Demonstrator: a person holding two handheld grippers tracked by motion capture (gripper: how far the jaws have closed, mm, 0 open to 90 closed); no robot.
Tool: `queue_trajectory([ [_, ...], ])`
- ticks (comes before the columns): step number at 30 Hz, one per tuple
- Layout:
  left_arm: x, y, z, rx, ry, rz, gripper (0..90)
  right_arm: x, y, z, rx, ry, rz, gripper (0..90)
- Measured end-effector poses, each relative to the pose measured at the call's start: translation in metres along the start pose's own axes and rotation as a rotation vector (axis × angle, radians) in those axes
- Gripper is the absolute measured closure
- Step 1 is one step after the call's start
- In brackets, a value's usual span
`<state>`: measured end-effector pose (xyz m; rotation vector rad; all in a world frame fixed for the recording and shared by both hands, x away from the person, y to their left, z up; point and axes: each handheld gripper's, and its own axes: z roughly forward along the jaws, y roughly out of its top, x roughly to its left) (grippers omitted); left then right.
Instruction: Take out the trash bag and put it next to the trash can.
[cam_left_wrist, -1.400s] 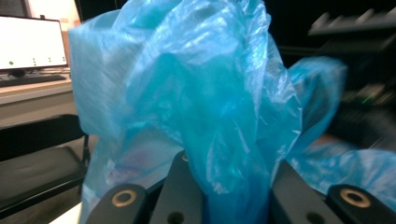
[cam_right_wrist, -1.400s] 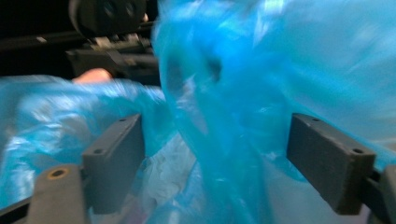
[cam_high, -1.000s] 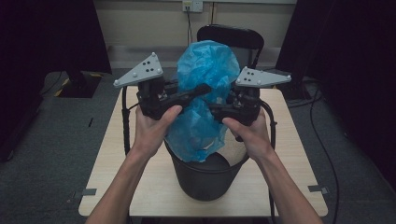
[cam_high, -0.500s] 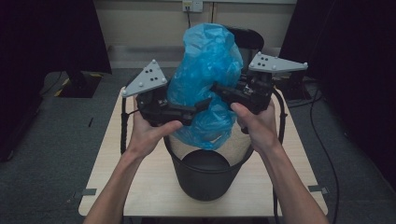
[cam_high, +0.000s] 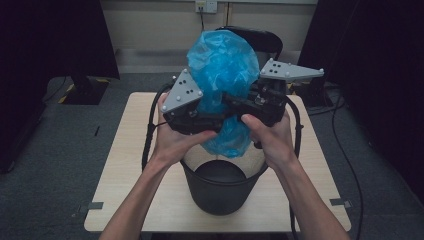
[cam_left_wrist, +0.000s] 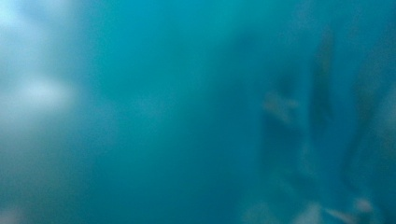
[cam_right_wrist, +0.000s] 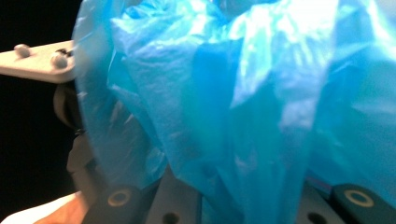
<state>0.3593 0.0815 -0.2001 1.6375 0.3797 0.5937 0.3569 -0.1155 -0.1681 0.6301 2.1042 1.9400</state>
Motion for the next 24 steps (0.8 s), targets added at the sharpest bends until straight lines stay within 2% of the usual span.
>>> queue_trajectory([
  [2, 0.0, -0.001, 0.001, 0.005, -0.007, -0.007, 46.6, 0.0, -0.001, -0.001, 0.005, -0.007, -0.006, 85.0],
  [5, -0.001, -0.002, 0.002, 0.022, -0.027, 0.008, 63.8, -0.001, -0.004, -0.002, 0.006, -0.014, -0.009, 82.6],
  [8, 0.0, -0.003, 0.003, 0.03, -0.069, -0.013, 74.2, -0.004, -0.008, -0.007, -0.005, -0.002, -0.027, 76.8],
  [10, 0.004, -0.005, 0.004, 0.029, -0.093, -0.032, 77.1, -0.004, -0.01, -0.011, -0.017, -0.009, -0.039, 66.6],
  [12, 0.008, -0.007, 0.003, 0.017, -0.105, -0.066, 78.0, -0.004, -0.011, -0.014, -0.024, -0.043, -0.042, 50.2],
  [14, 0.015, -0.009, 0.0, 0.003, -0.121, -0.097, 78.2, -0.007, -0.011, -0.018, -0.024, -0.066, -0.034, 38.8],
  [18, 0.03, -0.012, -0.007, -0.019, -0.131, -0.149, 78.4, -0.016, -0.014, -0.028, -0.039, -0.079, -0.013, 29.2],
  [24, 0.041, -0.007, -0.013, -0.046, -0.138, -0.183, 78.1, -0.026, -0.026, -0.037, -0.051, -0.081, 0.011, 27.1],
])
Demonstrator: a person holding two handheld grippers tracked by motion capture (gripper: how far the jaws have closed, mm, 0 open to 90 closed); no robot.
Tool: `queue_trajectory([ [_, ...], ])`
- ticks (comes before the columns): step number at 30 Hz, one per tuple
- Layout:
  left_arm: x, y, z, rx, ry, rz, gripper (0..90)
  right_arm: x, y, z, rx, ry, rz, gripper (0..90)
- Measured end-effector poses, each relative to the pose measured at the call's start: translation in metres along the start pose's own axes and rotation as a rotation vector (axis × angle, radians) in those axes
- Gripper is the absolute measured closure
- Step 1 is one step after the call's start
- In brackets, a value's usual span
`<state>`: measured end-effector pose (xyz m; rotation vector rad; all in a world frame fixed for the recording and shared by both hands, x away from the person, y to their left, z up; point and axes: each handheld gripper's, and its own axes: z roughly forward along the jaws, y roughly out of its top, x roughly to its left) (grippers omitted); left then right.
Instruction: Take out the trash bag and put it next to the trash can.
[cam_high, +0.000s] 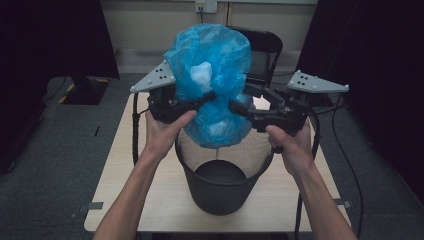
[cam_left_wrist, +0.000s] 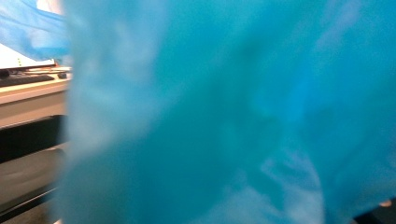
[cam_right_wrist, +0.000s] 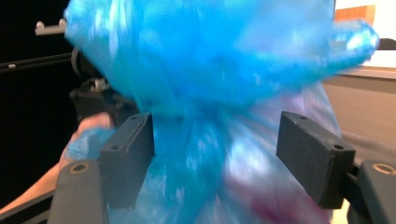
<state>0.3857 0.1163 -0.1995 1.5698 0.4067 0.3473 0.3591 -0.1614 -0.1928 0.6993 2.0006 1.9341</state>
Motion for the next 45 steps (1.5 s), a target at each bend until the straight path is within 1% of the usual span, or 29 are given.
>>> queue_trajectory([
  [2, 0.002, 0.003, -0.002, -0.003, 0.003, -0.006, 78.2, -0.001, -0.004, -0.001, -0.001, -0.003, -0.001, 27.0],
  [4, 0.003, 0.006, -0.003, -0.001, 0.005, -0.003, 78.2, 0.0, -0.007, -0.004, -0.011, -0.001, -0.005, 27.1],
  [6, 0.003, 0.009, -0.006, -0.013, 0.003, -0.005, 78.1, 0.001, -0.009, -0.008, -0.021, -0.004, -0.008, 27.2],
  [9, 0.003, 0.013, -0.011, -0.034, 0.003, -0.013, 78.1, 0.003, -0.012, -0.01, -0.017, -0.015, -0.02, 27.8],
  [10, 0.004, 0.015, -0.012, -0.041, -0.006, -0.022, 78.1, 0.003, -0.013, -0.011, -0.02, -0.019, -0.023, 28.4],
  [11, 0.005, 0.016, -0.014, -0.058, -0.018, -0.038, 78.0, 0.004, -0.013, -0.011, -0.013, -0.026, -0.027, 30.1],
  [12, 0.006, 0.017, -0.016, -0.071, -0.025, -0.051, 77.9, 0.004, -0.014, -0.009, -0.004, -0.027, -0.032, 35.4],
  [13, 0.007, 0.017, -0.017, -0.077, -0.03, -0.058, 77.8, 0.004, -0.016, -0.006, 0.003, -0.02, -0.041, 38.1],
  [14, 0.008, 0.018, -0.017, -0.077, -0.033, -0.059, 77.8, 0.004, -0.017, -0.003, 0.011, -0.022, -0.045, 38.0],
  [16, 0.011, 0.017, -0.018, -0.086, -0.035, -0.064, 77.8, 0.005, -0.018, 0.004, 0.025, -0.025, -0.051, 42.3],
  [17, 0.012, 0.017, -0.019, -0.087, -0.032, -0.071, 77.7, 0.006, -0.018, 0.007, 0.03, -0.034, -0.06, 42.8],
  [18, 0.013, 0.016, -0.02, -0.085, -0.024, -0.062, 77.7, 0.005, -0.019, 0.011, 0.037, -0.039, -0.064, 42.9],
  [21, 0.018, 0.012, -0.025, -0.07, 0.008, -0.048, 78.1, 0.002, -0.021, 0.016, 0.058, -0.039, -0.051, 40.6],
  [22, 0.021, 0.011, -0.028, -0.069, 0.015, -0.054, 78.1, 0.001, -0.021, 0.015, 0.059, -0.039, -0.047, 40.6],
  [24, 0.025, 0.007, -0.033, -0.067, 0.04, -0.053, 78.1, -0.001, -0.023, 0.01, 0.056, -0.039, -0.041, 44.8],
  [26, 0.03, 0.005, -0.038, -0.081, 0.035, -0.08, 78.1, -0.004, -0.025, 0.005, 0.056, -0.049, -0.041, 46.9],
  [27, 0.032, 0.005, -0.041, -0.078, 0.05, -0.075, 78.1, -0.006, -0.026, 0.002, 0.059, -0.056, -0.043, 48.5],
  [30, 0.038, 0.006, -0.049, -0.075, 0.081, -0.072, 78.1, -0.011, -0.031, -0.006, 0.076, -0.091, -0.053, 51.7],
  [33, 0.045, 0.005, -0.058, -0.074, 0.123, -0.078, 78.0, -0.019, -0.037, -0.016, 0.057, -0.133, -0.051, 51.9],
  [36, 0.053, 0.003, -0.066, -0.075, 0.152, -0.086, 78.0, -0.027, -0.045, -0.022, 0.056, -0.16, -0.049, 53.5],
  [38, 0.057, 0.001, -0.069, -0.069, 0.173, -0.087, 78.0, -0.032, -0.05, -0.026, 0.059, -0.17, -0.04, 54.6],
  [40, 0.061, 0.0, -0.072, -0.065, 0.218, -0.095, 78.0, -0.037, -0.056, -0.029, 0.066, -0.187, -0.027, 57.1],
  [41, 0.063, -0.001, -0.073, -0.059, 0.234, -0.096, 78.1, -0.039, -0.058, -0.031, 0.073, -0.199, -0.017, 58.1],
  [45, 0.07, -0.007, -0.077, -0.044, 0.261, -0.098, 78.1, -0.046, -0.065, -0.038, 0.072, -0.233, 0.004, 59.1],
])
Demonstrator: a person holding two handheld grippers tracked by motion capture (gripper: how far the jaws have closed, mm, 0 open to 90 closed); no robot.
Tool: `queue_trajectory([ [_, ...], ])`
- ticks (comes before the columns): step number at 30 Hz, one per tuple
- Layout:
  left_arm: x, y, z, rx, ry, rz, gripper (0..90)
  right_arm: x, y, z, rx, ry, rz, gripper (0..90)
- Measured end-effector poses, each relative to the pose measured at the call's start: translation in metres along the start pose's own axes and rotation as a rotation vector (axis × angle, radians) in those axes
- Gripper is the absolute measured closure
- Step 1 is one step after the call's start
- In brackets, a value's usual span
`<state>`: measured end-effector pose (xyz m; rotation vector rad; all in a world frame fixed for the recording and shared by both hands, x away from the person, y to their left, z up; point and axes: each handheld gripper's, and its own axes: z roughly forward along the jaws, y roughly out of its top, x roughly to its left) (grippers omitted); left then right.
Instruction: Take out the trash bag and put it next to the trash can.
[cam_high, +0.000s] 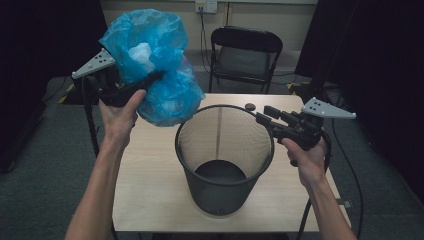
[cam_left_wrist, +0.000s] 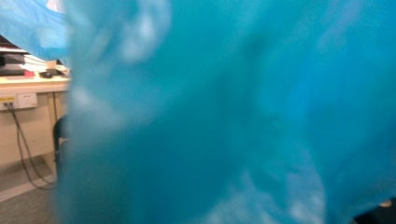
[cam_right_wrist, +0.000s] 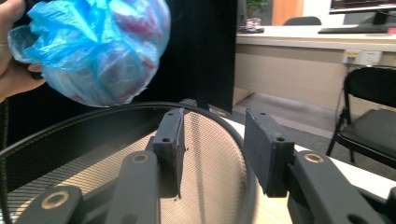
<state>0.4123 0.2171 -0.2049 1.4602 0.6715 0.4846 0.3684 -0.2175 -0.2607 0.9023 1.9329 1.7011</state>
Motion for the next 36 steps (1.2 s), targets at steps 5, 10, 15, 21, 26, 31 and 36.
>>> queue_trajectory([
  [5, 0.009, -0.006, -0.001, 0.005, 0.02, -0.012, 78.1, -0.009, -0.006, -0.007, 0.003, -0.026, 0.018, 58.2],
  [10, 0.01, -0.011, -0.001, 0.024, 0.039, -0.001, 77.9, -0.015, -0.012, -0.01, 0.014, -0.044, 0.017, 57.5],
  [15, 0.016, -0.018, -0.001, 0.038, 0.053, -0.001, 77.9, -0.026, -0.021, -0.016, 0.016, -0.081, 0.037, 55.5],
  [21, 0.023, -0.03, 0.001, 0.058, 0.074, -0.011, 77.8, -0.037, -0.04, -0.021, 0.045, -0.097, 0.061, 44.7],
  [26, 0.026, -0.044, 0.001, 0.084, 0.075, -0.017, 77.5, -0.042, -0.064, -0.024, 0.085, -0.106, 0.088, 39.7],
  [31, 0.031, -0.066, 0.0, 0.121, 0.08, -0.027, 77.4, -0.044, -0.094, -0.026, 0.125, -0.108, 0.122, 37.9],
  [36, 0.042, -0.09, -0.002, 0.15, 0.109, -0.069, 77.3, -0.046, -0.118, -0.027, 0.163, -0.118, 0.137, 36.4],
])
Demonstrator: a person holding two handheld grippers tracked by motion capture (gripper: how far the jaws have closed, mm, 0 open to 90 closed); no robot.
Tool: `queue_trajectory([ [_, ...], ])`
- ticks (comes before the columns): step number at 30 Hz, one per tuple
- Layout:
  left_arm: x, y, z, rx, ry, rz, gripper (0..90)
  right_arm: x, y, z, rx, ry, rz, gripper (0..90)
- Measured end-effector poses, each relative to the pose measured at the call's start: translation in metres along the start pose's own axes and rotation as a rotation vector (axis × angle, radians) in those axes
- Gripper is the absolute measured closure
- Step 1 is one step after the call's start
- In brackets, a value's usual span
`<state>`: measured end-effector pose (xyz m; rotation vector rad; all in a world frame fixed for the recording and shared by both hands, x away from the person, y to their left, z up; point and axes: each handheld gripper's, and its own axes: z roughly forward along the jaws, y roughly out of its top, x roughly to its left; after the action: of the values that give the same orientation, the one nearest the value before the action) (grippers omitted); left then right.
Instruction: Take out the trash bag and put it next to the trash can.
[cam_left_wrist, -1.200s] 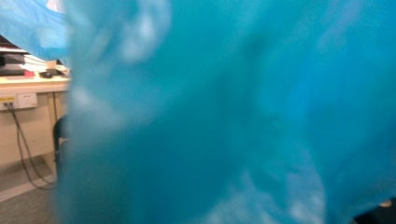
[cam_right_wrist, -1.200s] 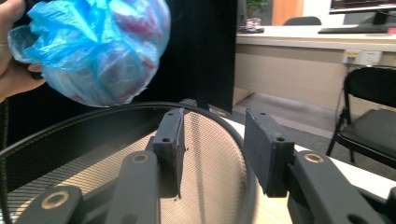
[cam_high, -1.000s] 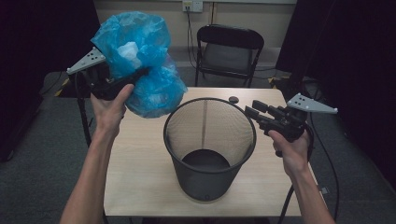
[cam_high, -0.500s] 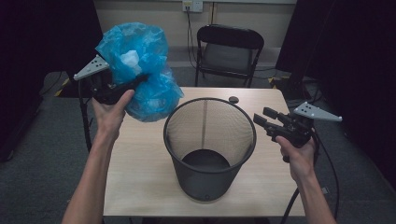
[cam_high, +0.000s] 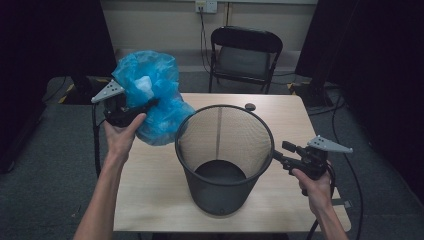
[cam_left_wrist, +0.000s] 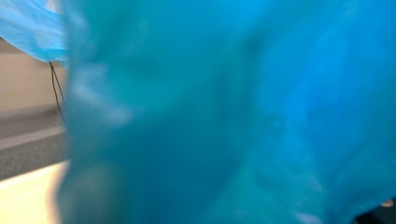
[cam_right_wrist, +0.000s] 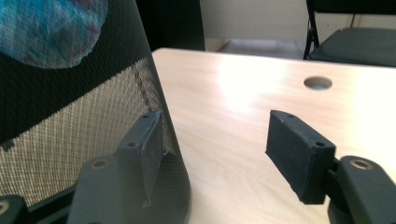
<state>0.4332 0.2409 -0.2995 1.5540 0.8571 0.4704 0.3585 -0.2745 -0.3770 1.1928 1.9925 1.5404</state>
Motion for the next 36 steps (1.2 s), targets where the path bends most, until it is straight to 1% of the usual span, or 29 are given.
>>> queue_trajectory([
  [1, 0.001, -0.003, 0.0, 0.003, 0.005, -0.006, 77.3, -0.001, -0.004, 0.0, -0.001, -0.004, 0.006, 36.1],
  [2, 0.004, -0.007, 0.001, 0.017, 0.012, -0.005, 77.3, -0.002, -0.008, 0.001, 0.003, -0.005, 0.009, 35.8],
  [5, 0.007, -0.017, 0.002, 0.038, 0.022, -0.007, 77.2, -0.004, -0.019, 0.004, 0.044, -0.018, 0.011, 33.9],
  [6, 0.008, -0.02, 0.002, 0.045, 0.024, -0.004, 77.2, -0.005, -0.022, 0.005, 0.053, -0.019, 0.013, 33.8],
  [8, 0.01, -0.026, 0.004, 0.058, 0.021, -0.012, 76.9, -0.004, -0.029, 0.006, 0.076, -0.014, 0.01, 34.4],
  [9, 0.011, -0.028, 0.005, 0.064, 0.025, -0.004, 76.9, -0.004, -0.034, 0.007, 0.086, -0.015, 0.004, 34.5],
  [11, 0.012, -0.033, 0.008, 0.075, 0.028, -0.009, 76.8, -0.003, -0.039, 0.007, 0.101, -0.015, 0.007, 34.4],
  [14, 0.016, -0.037, 0.02, 0.092, 0.033, -0.019, 76.8, -0.004, -0.043, 0.008, 0.108, -0.015, 0.009, 34.4],
  [15, 0.018, -0.038, 0.024, 0.095, 0.028, -0.029, 76.8, -0.005, -0.043, 0.009, 0.108, -0.015, 0.012, 34.4],
  [16, 0.019, -0.037, 0.029, 0.098, 0.02, -0.029, 76.6, -0.005, -0.044, 0.009, 0.105, -0.014, 0.015, 34.4],
  [17, 0.019, -0.037, 0.033, 0.103, 0.02, -0.019, 75.9, -0.006, -0.044, 0.01, 0.106, -0.013, 0.015, 34.5],
  [18, 0.02, -0.038, 0.036, 0.096, 0.014, -0.028, 73.7, -0.006, -0.044, 0.01, 0.106, -0.011, 0.016, 34.6],
  [19, 0.021, -0.04, 0.04, 0.094, 0.009, -0.045, 67.5, -0.006, -0.045, 0.011, 0.108, -0.009, 0.016, 34.6],
  [20, 0.021, -0.043, 0.044, 0.111, 0.024, -0.061, 59.4, -0.006, -0.045, 0.011, 0.113, -0.007, 0.015, 34.6],
  [21, 0.022, -0.045, 0.047, 0.136, 0.044, -0.048, 52.1, -0.006, -0.046, 0.011, 0.117, -0.004, 0.014, 34.5],
  [22, 0.022, -0.047, 0.049, 0.158, 0.049, -0.051, 44.5, -0.006, -0.046, 0.012, 0.118, -0.004, 0.013, 34.5],
  [23, 0.023, -0.049, 0.05, 0.165, 0.047, -0.069, 37.5, -0.006, -0.047, 0.012, 0.118, -0.001, 0.013, 34.5],
  [24, 0.024, -0.052, 0.05, 0.159, 0.042, -0.085, 32.2, -0.005, -0.047, 0.013, 0.12, 0.002, 0.013, 34.5],
  [25, 0.024, -0.054, 0.05, 0.155, 0.037, -0.092, 31.4, -0.005, -0.048, 0.013, 0.123, 0.004, 0.011, 34.5],
  [26, 0.024, -0.055, 0.049, 0.164, 0.039, -0.099, 30.3, -0.004, -0.048, 0.013, 0.124, 0.006, 0.009, 34.5],
  [27, 0.024, -0.056, 0.049, 0.182, 0.047, -0.09, 27.6, -0.004, -0.048, 0.013, 0.124, 0.008, 0.008, 34.5],
  [29, 0.024, -0.058, 0.048, 0.187, 0.056, -0.081, 27.2, -0.003, -0.048, 0.014, 0.124, 0.009, 0.008, 34.5],
  [30, 0.024, -0.059, 0.047, 0.188, 0.051, -0.089, 27.1, -0.003, -0.048, 0.015, 0.125, 0.011, 0.007, 34.5],
  [31, 0.024, -0.061, 0.047, 0.196, 0.056, -0.085, 27.1, -0.003, -0.048, 0.015, 0.127, 0.01, 0.006, 34.5],
  [33, 0.024, -0.065, 0.049, 0.232, 0.068, -0.067, 25.3, -0.003, -0.048, 0.016, 0.129, 0.01, 0.008, 34.4],
  [35, 0.024, -0.072, 0.051, 0.268, 0.099, -0.043, 25.3, -0.002, -0.048, 0.016, 0.132, 0.011, 0.009, 34.3],
  [36, 0.024, -0.077, 0.053, 0.28, 0.11, -0.046, 25.4, -0.003, -0.049, 0.016, 0.132, 0.01, 0.01, 34.3],
])
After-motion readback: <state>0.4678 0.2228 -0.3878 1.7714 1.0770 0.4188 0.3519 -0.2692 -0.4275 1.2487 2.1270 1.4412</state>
